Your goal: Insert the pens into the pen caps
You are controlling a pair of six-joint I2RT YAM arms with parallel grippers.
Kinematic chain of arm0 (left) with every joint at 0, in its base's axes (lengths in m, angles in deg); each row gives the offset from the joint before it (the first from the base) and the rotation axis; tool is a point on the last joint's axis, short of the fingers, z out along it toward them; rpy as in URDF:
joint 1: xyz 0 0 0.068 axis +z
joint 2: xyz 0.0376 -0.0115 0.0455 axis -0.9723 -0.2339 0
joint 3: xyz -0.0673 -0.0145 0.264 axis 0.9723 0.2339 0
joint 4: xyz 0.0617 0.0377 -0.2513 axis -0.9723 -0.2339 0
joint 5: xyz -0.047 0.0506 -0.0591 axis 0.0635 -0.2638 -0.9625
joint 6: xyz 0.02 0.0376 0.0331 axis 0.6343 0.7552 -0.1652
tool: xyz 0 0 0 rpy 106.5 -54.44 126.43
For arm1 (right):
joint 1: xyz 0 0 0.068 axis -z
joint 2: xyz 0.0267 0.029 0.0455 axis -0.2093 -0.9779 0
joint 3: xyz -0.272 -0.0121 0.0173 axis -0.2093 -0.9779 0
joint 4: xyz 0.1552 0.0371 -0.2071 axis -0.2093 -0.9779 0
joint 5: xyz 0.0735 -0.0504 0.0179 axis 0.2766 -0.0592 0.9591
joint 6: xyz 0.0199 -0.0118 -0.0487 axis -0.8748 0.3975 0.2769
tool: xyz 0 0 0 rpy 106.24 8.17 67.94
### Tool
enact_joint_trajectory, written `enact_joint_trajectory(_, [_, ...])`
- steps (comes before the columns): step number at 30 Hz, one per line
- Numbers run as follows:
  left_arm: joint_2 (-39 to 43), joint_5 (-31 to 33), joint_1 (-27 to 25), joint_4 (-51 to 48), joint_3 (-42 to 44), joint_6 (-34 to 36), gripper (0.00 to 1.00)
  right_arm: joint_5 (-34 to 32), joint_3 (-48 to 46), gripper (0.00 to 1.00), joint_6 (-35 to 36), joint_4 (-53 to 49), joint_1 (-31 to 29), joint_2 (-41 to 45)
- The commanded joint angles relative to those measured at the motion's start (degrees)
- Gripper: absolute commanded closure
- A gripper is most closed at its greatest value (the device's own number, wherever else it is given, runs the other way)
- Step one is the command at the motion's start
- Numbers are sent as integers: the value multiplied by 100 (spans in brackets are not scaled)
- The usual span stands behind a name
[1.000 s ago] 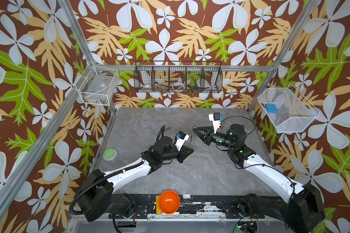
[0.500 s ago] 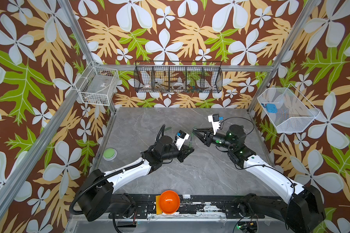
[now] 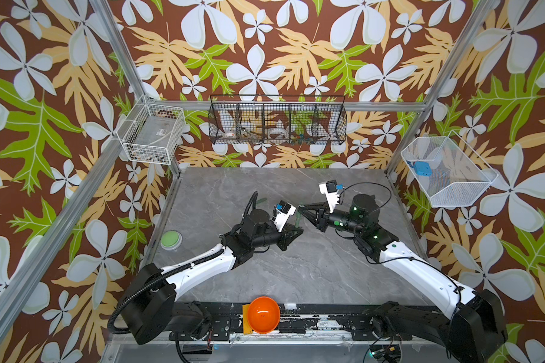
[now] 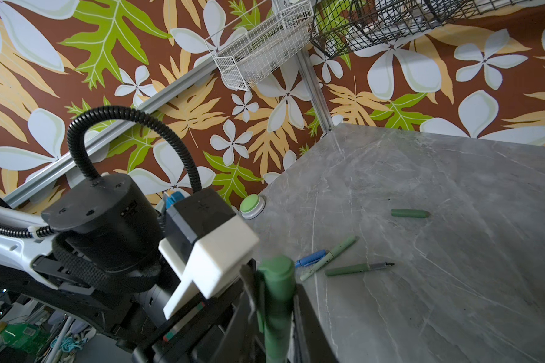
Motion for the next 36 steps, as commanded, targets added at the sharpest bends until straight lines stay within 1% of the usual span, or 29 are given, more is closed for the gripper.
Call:
enact_joint_trajectory(1, [-12,103,5,200,-155,149,100,-107,71,75,288,-364,-83,22])
enact_joint_trajectory(2, [-38,108,5,199,-193,161,100,-71,103,67,328,-426,-102,18])
enact_joint_trajectory(3, [-53,120,5,204,-223,164,100,20,125,61,351,-450,-99,39])
enact_joint_trajectory(6, [-85,117,5,248,-202,158,100,102,202,49,516,-668,-99,232])
enact_joint_trajectory(9, [-101,94,5,225,-157,149,100,53,265,44,572,-786,-48,392])
enact_joint_trajectory(12, [-68,92,-1,167,-92,148,100,166,334,43,376,-589,88,314])
enact_joint_trajectory(15, [11,114,2,177,4,145,100,167,502,43,360,-575,137,118])
enact_joint_trajectory(17, [38,126,1,186,46,136,100,316,622,44,320,-509,138,-45])
enact_joint_trajectory(21, [44,129,0,174,64,128,100,533,752,48,202,-289,138,-223])
enact_joint_trajectory(36, [79,94,3,205,81,126,100,542,785,56,159,-292,138,-539])
